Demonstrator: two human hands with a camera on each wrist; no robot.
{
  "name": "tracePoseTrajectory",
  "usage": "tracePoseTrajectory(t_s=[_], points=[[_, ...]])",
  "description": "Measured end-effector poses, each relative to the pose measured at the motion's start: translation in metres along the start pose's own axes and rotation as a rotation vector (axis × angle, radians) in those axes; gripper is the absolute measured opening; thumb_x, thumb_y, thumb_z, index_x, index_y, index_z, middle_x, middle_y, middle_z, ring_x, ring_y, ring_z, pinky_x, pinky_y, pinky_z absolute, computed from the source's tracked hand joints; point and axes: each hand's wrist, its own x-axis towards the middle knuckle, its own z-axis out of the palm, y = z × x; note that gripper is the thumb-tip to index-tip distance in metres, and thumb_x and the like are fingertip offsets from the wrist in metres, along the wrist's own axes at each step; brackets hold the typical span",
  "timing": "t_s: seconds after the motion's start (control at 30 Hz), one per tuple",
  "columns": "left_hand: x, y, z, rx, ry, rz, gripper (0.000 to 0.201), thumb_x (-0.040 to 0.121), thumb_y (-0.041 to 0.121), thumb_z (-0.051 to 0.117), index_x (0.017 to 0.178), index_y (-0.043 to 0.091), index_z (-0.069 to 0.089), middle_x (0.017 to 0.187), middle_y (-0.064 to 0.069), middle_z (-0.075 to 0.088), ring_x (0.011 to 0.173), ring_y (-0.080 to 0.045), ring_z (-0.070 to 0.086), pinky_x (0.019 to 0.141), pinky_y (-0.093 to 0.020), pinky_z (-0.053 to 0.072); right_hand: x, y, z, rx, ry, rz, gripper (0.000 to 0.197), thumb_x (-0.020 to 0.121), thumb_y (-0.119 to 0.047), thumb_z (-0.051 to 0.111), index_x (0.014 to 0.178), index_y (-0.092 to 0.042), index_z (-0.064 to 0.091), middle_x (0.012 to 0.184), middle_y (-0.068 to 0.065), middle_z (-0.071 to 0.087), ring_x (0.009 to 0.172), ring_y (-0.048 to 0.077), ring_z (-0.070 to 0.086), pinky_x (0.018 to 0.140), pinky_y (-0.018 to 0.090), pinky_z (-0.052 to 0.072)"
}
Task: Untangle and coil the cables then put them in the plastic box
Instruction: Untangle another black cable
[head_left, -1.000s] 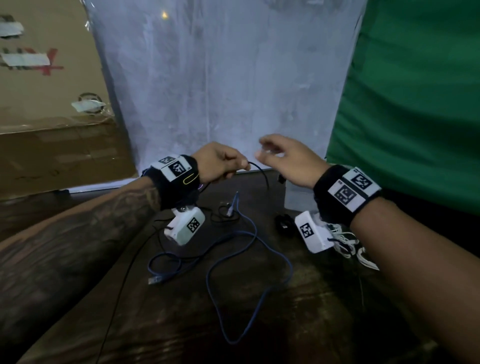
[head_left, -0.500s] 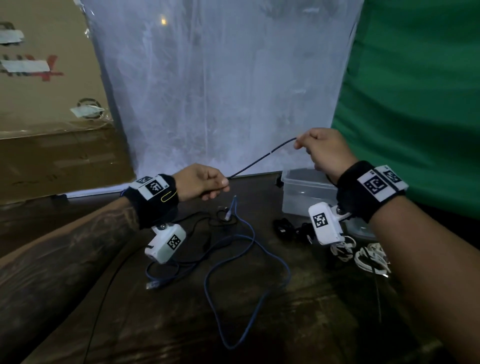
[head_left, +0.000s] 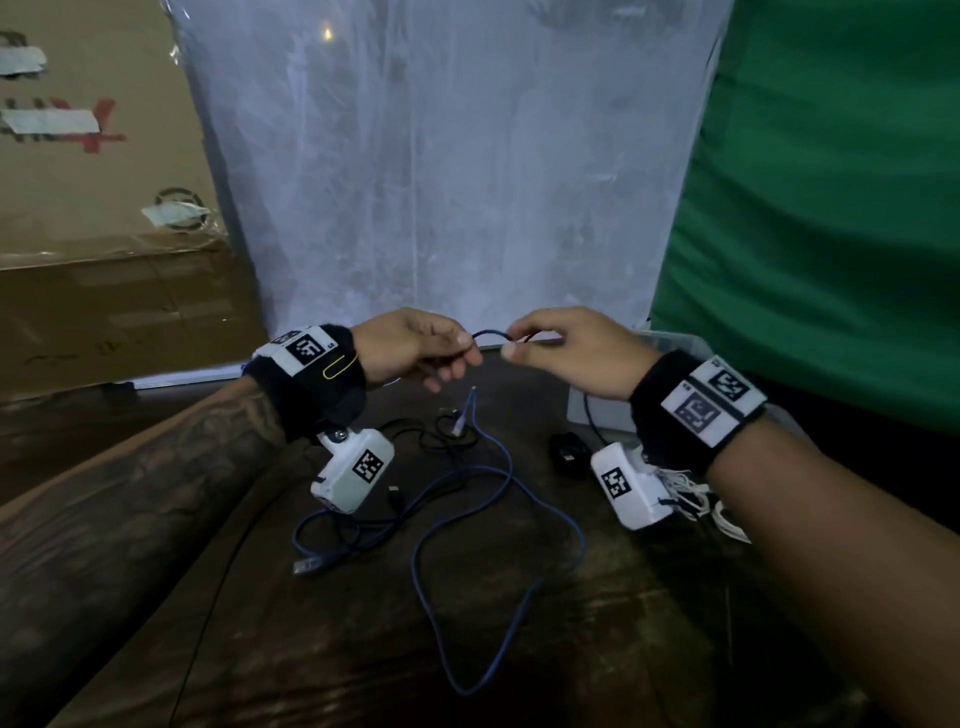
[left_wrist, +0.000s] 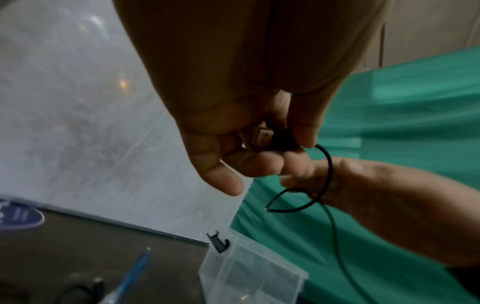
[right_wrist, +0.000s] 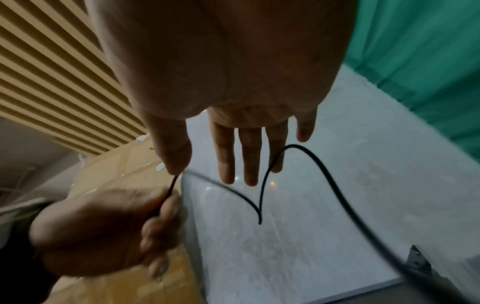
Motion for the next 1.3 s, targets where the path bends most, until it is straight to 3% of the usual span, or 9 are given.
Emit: tracePoseTrajectory(t_s=[0.13,0.27,0.4,0.47,0.73,0.9,1.1,1.2,1.3], points=[[-0.003,-0.002,0.007,-0.223,-0.101,-0.036,0.022,0.098,0.015,0.041,0.101,0.006,0.061,0.077,-0.005,0.068,0.065,-0.014,0.062,0.064,-0.027,0.053,0.001,-0.002,0.013,0.108,-0.066,-0.085,0.023,0.091,-0.039,0.062,0.082,-0.019,0.069,0.079,0.002,0.072,0.080,0.022,0.069,0.083,0.046,0.055],[-0.007,-0.009,0.014,-0.424,-0.205,-0.087,0.022,0.096,0.004,0.039,0.106,0.002,0.058,0.078,-0.012,0.066,0.055,-0.017,0.056,0.062,-0.034,0.056,0.000,-0.003,0.011,0.461,-0.020,0.005,0.014,0.096,-0.017,0.062,0.086,-0.008,0.065,0.053,-0.003,0.054,0.044,0.011,0.048,0.053,0.030,0.048],[-0.007,-0.012,0.028,-0.607,-0.272,-0.056,0.016,0.085,0.005,0.043,0.093,0.009,0.056,0.078,-0.009,0.061,0.063,-0.018,0.057,0.066,-0.037,0.054,0.004,0.004,0.028,0.488,0.065,0.047,0.014,0.098,-0.019,0.059,0.088,-0.012,0.066,0.053,-0.013,0.054,0.040,0.001,0.040,0.041,0.024,0.034],[-0.002,-0.016,0.032,-0.738,-0.213,0.023,0.016,0.087,0.003,0.039,0.089,0.010,0.053,0.083,-0.007,0.064,0.069,-0.016,0.060,0.064,-0.034,0.053,0.005,0.009,0.044,0.576,0.029,0.106,0.020,0.101,-0.021,0.054,0.087,-0.018,0.067,0.068,0.004,0.059,0.041,0.003,0.040,0.038,0.021,0.033],[0.026,-0.062,0.033,-1.152,0.260,0.190,0.018,0.097,0.002,0.037,0.095,0.007,0.054,0.090,-0.007,0.072,0.082,-0.014,0.071,0.078,-0.031,0.058,-0.007,0.022,0.105,0.634,-0.142,0.220,0.023,0.103,-0.019,0.050,0.095,-0.010,0.070,0.065,0.004,0.058,0.047,0.012,0.041,0.040,0.023,0.034],[0.042,-0.092,0.034,-1.006,0.428,0.154,0.020,0.097,-0.002,0.037,0.090,0.007,0.053,0.085,-0.005,0.074,0.087,-0.018,0.070,0.079,-0.031,0.057,-0.004,0.027,0.114,0.449,-0.197,0.187,0.025,0.102,-0.016,0.052,0.102,-0.002,0.072,0.061,0.000,0.056,0.044,0.009,0.043,0.039,0.023,0.040],[0.050,-0.113,0.045,-0.556,0.453,0.184,0.024,0.095,-0.010,0.041,0.079,0.004,0.053,0.072,-0.001,0.071,0.069,-0.013,0.067,0.071,-0.027,0.054,-0.002,0.034,0.097,0.353,-0.260,0.100,0.021,0.094,-0.022,0.065,0.085,-0.006,0.075,0.053,-0.006,0.053,0.050,0.010,0.049,0.051,0.027,0.044],[0.049,-0.118,0.049,-0.359,0.319,0.146,0.022,0.093,-0.010,0.044,0.075,0.002,0.048,0.075,-0.003,0.065,0.062,-0.009,0.060,0.061,-0.019,0.048,-0.006,0.037,0.087,0.372,-0.111,0.048,0.015,0.090,-0.024,0.068,0.085,-0.013,0.077,0.067,-0.007,0.069,0.063,0.008,0.059,0.062,0.027,0.047],[0.044,-0.112,0.059,-0.473,0.126,0.047,0.010,0.086,0.008,0.047,0.082,0.001,0.052,0.069,-0.010,0.057,0.055,-0.016,0.053,0.053,-0.022,0.042,-0.006,0.045,0.079,0.364,0.016,0.000,0.016,0.093,-0.017,0.063,0.084,-0.012,0.075,0.079,-0.003,0.075,0.074,0.003,0.066,0.067,0.019,0.048]])
